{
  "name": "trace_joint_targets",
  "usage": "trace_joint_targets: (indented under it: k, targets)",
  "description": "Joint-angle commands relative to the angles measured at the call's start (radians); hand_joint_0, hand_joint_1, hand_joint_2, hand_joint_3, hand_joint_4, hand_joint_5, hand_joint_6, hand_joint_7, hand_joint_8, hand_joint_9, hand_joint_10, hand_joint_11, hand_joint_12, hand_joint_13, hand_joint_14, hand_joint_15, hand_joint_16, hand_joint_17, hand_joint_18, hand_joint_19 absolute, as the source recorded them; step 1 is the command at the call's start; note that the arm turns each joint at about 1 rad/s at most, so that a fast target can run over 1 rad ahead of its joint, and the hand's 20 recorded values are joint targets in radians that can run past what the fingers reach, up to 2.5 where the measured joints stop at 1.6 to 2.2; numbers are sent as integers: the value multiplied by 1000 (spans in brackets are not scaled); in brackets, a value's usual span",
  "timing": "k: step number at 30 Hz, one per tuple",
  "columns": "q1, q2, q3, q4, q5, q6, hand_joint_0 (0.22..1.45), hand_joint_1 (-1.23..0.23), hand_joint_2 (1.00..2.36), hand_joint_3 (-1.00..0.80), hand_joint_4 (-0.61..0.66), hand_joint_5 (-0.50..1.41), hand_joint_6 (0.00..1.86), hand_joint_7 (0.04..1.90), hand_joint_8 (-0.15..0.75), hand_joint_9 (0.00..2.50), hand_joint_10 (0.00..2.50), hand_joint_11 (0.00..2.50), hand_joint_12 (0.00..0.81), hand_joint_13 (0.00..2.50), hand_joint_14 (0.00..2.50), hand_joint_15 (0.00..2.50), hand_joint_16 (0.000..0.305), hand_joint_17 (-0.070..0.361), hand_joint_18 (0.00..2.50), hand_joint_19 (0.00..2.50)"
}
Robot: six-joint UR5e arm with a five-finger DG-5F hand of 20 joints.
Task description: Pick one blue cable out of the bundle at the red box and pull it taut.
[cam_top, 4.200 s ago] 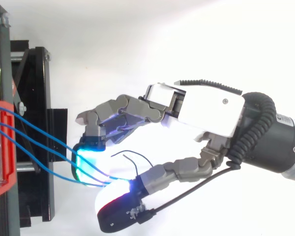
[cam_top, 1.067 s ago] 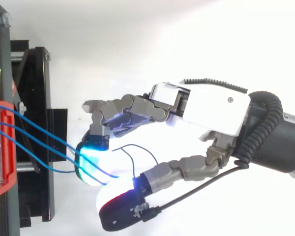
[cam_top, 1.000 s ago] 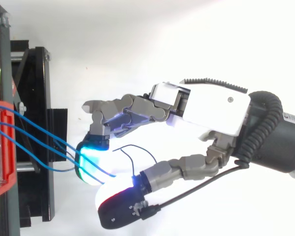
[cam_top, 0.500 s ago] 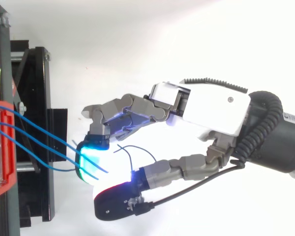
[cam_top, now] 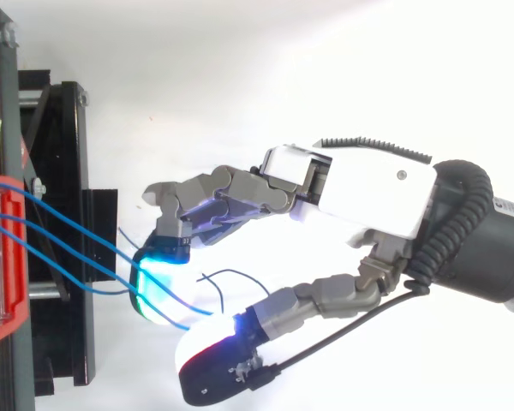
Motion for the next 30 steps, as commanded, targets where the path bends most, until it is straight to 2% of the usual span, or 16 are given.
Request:
trace_joint_targets:
  k: [1,7,23,25,30]
  targets:
    - [0,0,0,0,0,-2,594,-925,1000,-500,282,-260,835,1002,344,330,13,589,415,217,5,133,61,137,518,312]
    - [0,0,0,0,0,-3,554,-788,1000,-500,265,-243,814,1000,363,367,14,566,423,212,4,142,62,140,488,342]
    - [0,0,0,0,1,-3,594,-678,1005,-431,258,-192,796,1013,371,527,11,565,420,261,4,148,60,135,515,383]
    - [0,0,0,0,1,-3,591,-672,1005,-432,246,-177,759,1080,370,534,12,561,419,265,4,145,60,134,521,365]
    - [0,0,2,1,1,-3,588,-669,1006,-433,233,-166,738,1116,373,558,14,562,419,267,4,143,60,134,521,375]
